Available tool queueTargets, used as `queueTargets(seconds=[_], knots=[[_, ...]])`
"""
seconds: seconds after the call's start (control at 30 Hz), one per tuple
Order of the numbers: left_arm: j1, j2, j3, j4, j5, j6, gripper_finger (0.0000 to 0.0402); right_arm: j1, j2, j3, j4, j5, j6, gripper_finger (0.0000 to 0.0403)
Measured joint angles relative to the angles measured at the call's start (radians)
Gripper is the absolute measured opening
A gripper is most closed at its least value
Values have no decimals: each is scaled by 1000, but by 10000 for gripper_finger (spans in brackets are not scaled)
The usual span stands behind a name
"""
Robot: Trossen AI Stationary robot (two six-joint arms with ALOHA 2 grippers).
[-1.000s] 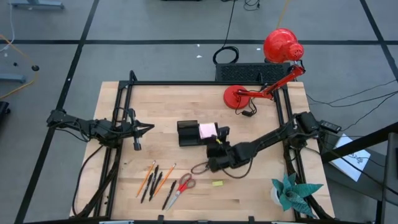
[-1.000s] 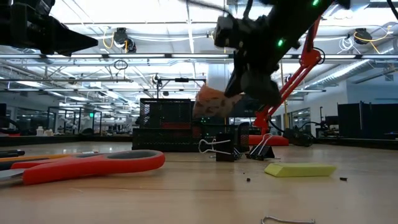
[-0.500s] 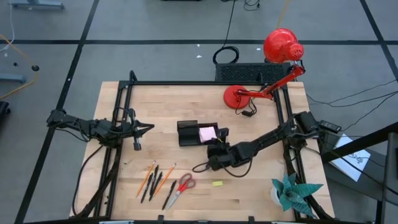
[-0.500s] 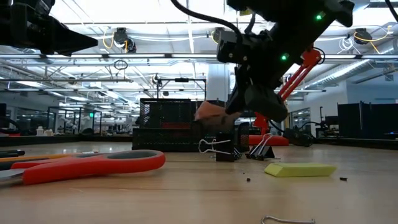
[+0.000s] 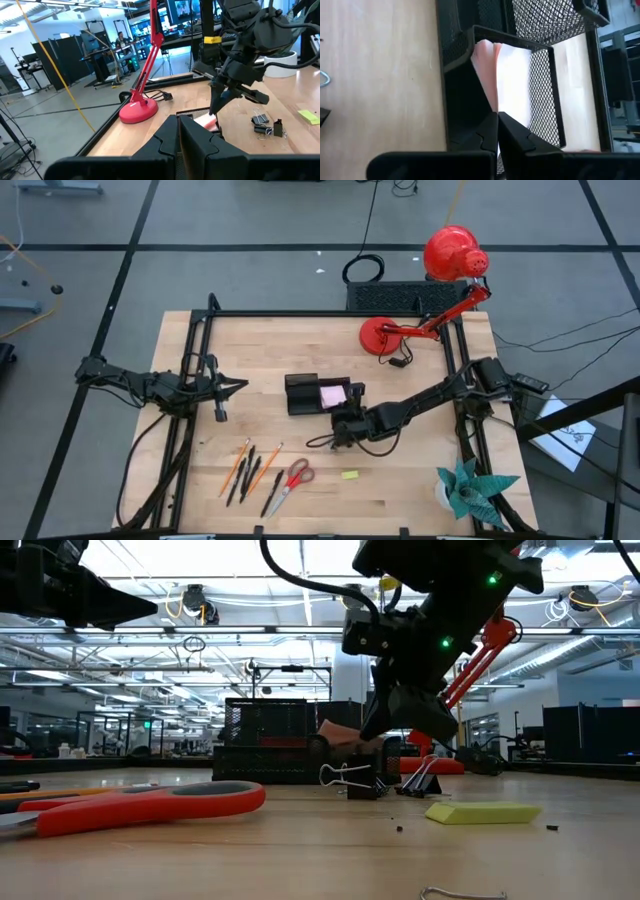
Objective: Pick and place office supplies into organizer
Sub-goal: Put the pink sticky note into the black desk organizer
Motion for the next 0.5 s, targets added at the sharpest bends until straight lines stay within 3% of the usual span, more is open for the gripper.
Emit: queueTargets(seconds=[0.27, 0.5], knots=[[0, 0, 0, 0, 0, 0, 26, -6, 0, 0, 0, -76, 0, 8], [0, 0, 0, 0, 0, 0, 26, -8, 0, 0, 0, -91, 38, 62]])
